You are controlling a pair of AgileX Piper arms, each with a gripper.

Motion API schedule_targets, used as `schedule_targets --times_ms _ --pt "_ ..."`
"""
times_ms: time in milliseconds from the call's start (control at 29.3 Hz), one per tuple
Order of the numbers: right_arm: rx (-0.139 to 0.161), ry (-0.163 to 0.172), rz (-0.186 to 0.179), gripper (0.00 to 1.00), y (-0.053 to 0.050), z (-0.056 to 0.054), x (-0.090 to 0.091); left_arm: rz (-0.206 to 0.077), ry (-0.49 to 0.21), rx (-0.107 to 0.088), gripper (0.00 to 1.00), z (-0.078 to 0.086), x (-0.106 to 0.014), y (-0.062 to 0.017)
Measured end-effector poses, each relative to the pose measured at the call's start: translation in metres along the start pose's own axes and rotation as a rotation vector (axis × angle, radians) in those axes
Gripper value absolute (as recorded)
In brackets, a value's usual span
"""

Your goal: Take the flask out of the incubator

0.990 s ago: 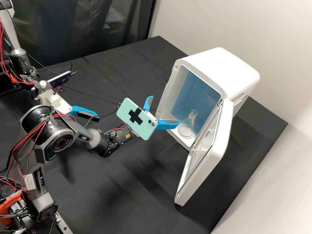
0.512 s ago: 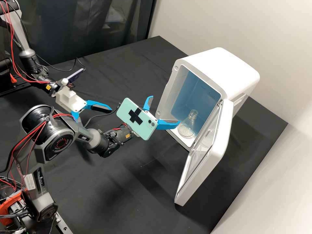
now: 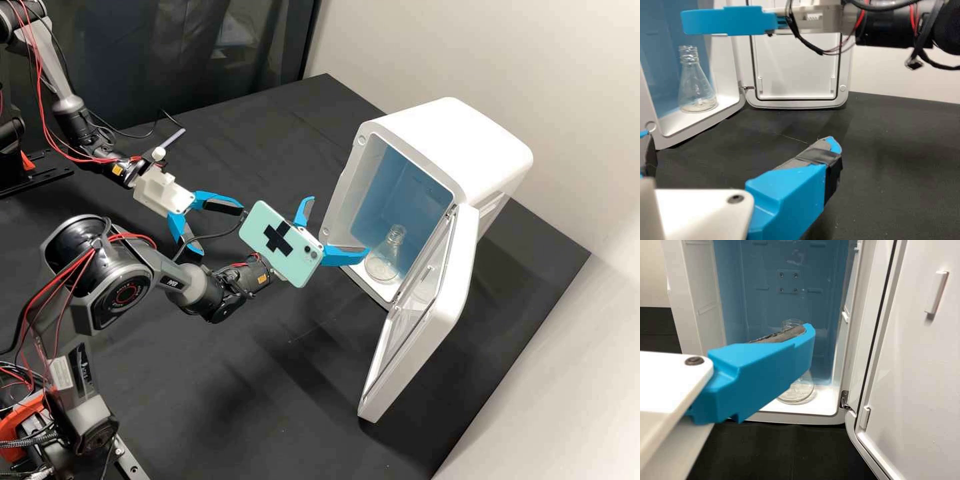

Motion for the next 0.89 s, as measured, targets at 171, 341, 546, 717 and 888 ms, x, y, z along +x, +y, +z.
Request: schedule_targets --times_ms 171,341,546,717,888 --pt "0.000 0.000 0.000 1.00 0.0000 0.0000 0.0000 0.013 -0.003 0.002 1.00 0.0004 -0.0011 0.0036" --pt "0.000 0.000 0.000 1.00 0.0000 0.0000 0.0000 0.012 -0.004 0.003 1.00 0.0005 -0.0011 0.0035" --pt "0.000 0.000 0.000 1.00 0.0000 0.0000 0.0000 0.012 -0.004 0.003 1.00 0.0005 -0.0011 0.0035" --pt "0.000 0.000 0.000 1.00 0.0000 0.0000 0.0000 0.012 -0.004 0.003 1.00 0.0005 -0.0011 0.0035" --pt "0.001 0.000 0.002 1.00 0.0003 -0.0002 0.0010 0.012 -0.005 0.004 1.00 0.0006 -0.0011 0.0035"
